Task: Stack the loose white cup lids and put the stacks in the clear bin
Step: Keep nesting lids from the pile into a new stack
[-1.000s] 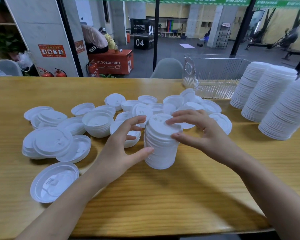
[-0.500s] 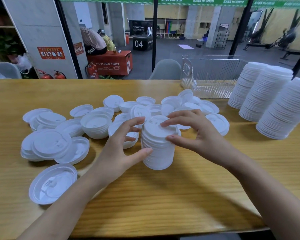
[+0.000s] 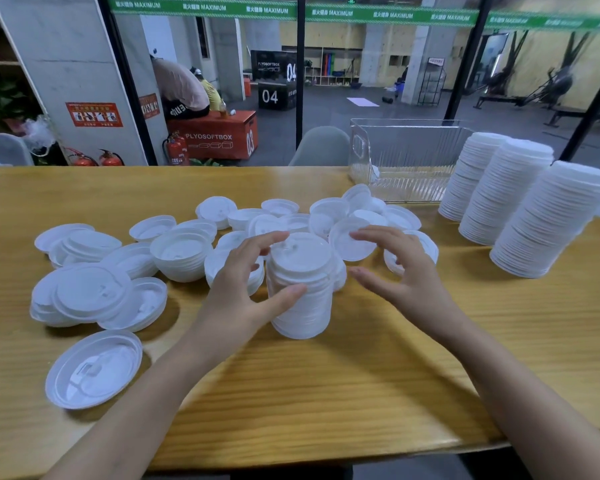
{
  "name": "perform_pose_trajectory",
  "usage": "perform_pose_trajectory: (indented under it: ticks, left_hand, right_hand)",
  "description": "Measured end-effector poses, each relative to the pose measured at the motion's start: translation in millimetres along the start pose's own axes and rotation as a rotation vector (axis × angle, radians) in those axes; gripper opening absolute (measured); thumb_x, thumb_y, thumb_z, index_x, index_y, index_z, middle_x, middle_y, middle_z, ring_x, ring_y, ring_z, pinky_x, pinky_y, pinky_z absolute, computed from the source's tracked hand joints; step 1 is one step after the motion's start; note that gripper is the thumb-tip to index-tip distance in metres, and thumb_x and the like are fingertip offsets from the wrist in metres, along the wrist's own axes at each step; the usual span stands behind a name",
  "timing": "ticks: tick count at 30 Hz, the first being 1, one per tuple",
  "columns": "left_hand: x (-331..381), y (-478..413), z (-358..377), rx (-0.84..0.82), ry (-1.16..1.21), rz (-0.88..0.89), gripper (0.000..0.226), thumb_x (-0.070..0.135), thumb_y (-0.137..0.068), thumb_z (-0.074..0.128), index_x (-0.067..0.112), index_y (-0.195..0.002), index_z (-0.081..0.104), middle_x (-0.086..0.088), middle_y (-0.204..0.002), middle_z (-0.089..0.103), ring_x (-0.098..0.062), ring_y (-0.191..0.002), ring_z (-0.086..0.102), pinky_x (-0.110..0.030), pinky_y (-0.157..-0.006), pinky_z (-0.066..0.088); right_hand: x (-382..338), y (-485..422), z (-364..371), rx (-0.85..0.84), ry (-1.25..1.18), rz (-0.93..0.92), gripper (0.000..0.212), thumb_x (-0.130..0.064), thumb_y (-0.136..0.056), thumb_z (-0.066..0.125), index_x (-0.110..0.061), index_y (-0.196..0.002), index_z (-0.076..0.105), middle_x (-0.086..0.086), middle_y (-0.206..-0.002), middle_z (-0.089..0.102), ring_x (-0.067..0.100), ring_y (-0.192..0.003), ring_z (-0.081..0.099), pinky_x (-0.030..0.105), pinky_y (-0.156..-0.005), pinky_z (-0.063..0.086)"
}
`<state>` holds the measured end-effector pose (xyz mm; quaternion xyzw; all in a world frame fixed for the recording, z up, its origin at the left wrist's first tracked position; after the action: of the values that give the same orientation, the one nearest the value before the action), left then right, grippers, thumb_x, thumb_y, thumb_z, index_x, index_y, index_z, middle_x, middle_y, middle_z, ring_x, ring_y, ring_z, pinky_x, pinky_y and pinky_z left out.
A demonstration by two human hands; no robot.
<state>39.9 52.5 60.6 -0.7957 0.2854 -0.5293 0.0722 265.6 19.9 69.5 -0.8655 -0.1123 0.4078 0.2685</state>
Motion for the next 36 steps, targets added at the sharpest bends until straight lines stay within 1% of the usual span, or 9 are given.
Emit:
perform_pose_trajectory:
  ticks: [2, 5, 7, 10, 15, 20, 27, 31, 36]
  left_hand:
    - [-0.1, -0.2, 0.6, 0.005, 0.014, -0.003, 0.062, 0.062, -0.066, 0.068, 0.058, -0.123, 0.047, 0.032, -0.127, 0.051, 0.001, -0.124, 0.047, -0.02, -0.101, 0.038]
    - [0.8, 0.3, 2.1, 0.012, 0.032, 0.012, 0.062, 0.059, -0.067, 0.069, 0.051, -0.126, 0.05, 0.03, -0.127, 0.052, 0.0, -0.125, 0.048, -0.022, -0.101, 0.039]
    - [1.4, 0.5, 3.0, 0.013, 0.04, 0.021, 0.063, 0.058, -0.068, 0.069, 0.046, -0.127, 0.051, 0.028, -0.127, 0.053, 0.0, -0.125, 0.047, -0.02, -0.101, 0.04]
    - [1.6, 0.2, 3.4, 0.011, 0.05, 0.025, 0.063, 0.057, -0.068, 0.069, 0.044, -0.127, 0.051, 0.029, -0.126, 0.053, 0.002, -0.125, 0.048, -0.014, -0.099, 0.04]
    - [1.3, 0.3, 4.0, 0.009, 0.066, 0.021, 0.063, 0.057, -0.068, 0.069, 0.044, -0.126, 0.052, 0.03, -0.125, 0.054, -0.002, -0.123, 0.051, -0.017, -0.097, 0.041]
    - [1.0, 0.4, 3.6, 0.014, 0.078, 0.022, 0.062, 0.056, -0.067, 0.07, 0.044, -0.125, 0.053, 0.03, -0.123, 0.055, -0.001, -0.12, 0.052, -0.011, -0.095, 0.041]
    - [-5.1, -0.2, 2.0, 0.021, 0.085, -0.018, 0.071, 0.059, -0.063, 0.073, 0.046, -0.13, 0.05, 0.024, -0.127, 0.056, -0.001, -0.125, 0.049, -0.03, -0.104, 0.043]
    - [-4.5, 0.1, 1.9, 0.017, 0.083, -0.024, 0.073, 0.058, -0.064, 0.073, 0.044, -0.131, 0.049, 0.022, -0.129, 0.055, 0.0, -0.125, 0.048, -0.033, -0.105, 0.043]
    - [-0.9, 0.7, 2.2, 0.009, 0.089, -0.013, 0.074, 0.057, -0.065, 0.072, 0.04, -0.133, 0.047, 0.03, -0.128, 0.052, 0.002, -0.127, 0.046, -0.024, -0.101, 0.042]
  right_hand:
    - [19.3, 0.5, -15.9, 0.103, 0.127, 0.004, 0.042, -0.04, -0.079, 0.073, -0.027, -0.119, 0.065, -0.021, -0.125, 0.058, -0.004, -0.113, 0.044, 0.024, -0.097, 0.035]
    - [49.0, -0.4, -33.9, 0.194, 0.417, 0.1, 0.045, -0.029, -0.079, 0.081, -0.022, -0.121, 0.067, -0.004, -0.134, 0.057, 0.026, -0.116, 0.043, 0.037, -0.097, 0.032]
    - [65.0, 1.4, -38.5, 0.179, 0.574, 0.194, 0.049, -0.033, -0.079, 0.08, -0.025, -0.125, 0.065, 0.0, -0.143, 0.051, 0.034, -0.121, 0.039, 0.045, -0.097, 0.031]
    - [78.1, 4.7, -37.0, 0.109, 0.701, 0.261, 0.052, -0.044, -0.081, 0.075, -0.03, -0.129, 0.062, 0.0, -0.149, 0.044, 0.035, -0.127, 0.034, 0.05, -0.099, 0.03]
    - [82.8, 4.7, -39.9, 0.108, 0.744, 0.294, 0.052, -0.042, -0.081, 0.075, -0.032, -0.13, 0.061, 0.0, -0.147, 0.047, 0.035, -0.127, 0.036, 0.048, -0.098, 0.03]
    - [79.2, 5.6, -40.2, 0.141, 0.615, 0.309, 0.048, -0.044, -0.079, 0.076, -0.034, -0.124, 0.064, -0.004, -0.138, 0.053, 0.028, -0.124, 0.039, 0.043, -0.096, 0.029]
    - [57.6, 8.8, -39.1, 0.206, 0.092, 0.336, 0.034, -0.036, -0.079, 0.079, -0.043, -0.11, 0.065, -0.02, -0.12, 0.058, 0.017, -0.124, 0.04, 0.034, -0.104, 0.033]
    - [23.8, 1.7, -33.2, 0.149, -0.067, 0.279, 0.038, -0.049, -0.073, 0.075, -0.042, -0.11, 0.069, -0.025, -0.118, 0.061, 0.009, -0.12, 0.046, 0.021, -0.09, 0.034]
    - [-28.5, -15.7, -6.9, -0.068, -0.087, 0.128, 0.035, -0.049, -0.073, 0.075, -0.05, -0.107, 0.068, -0.03, -0.123, 0.058, -0.001, -0.123, 0.042, 0.005, -0.088, 0.03]
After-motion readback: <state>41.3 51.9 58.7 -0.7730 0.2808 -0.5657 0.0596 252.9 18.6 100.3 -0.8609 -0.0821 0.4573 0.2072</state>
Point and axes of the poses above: each hand's wrist, its own y-axis away from the middle knuckle, its own z-axis out of the palm, x = y × z, the point moved 6 cm from there along -y, towards the middle knuckle
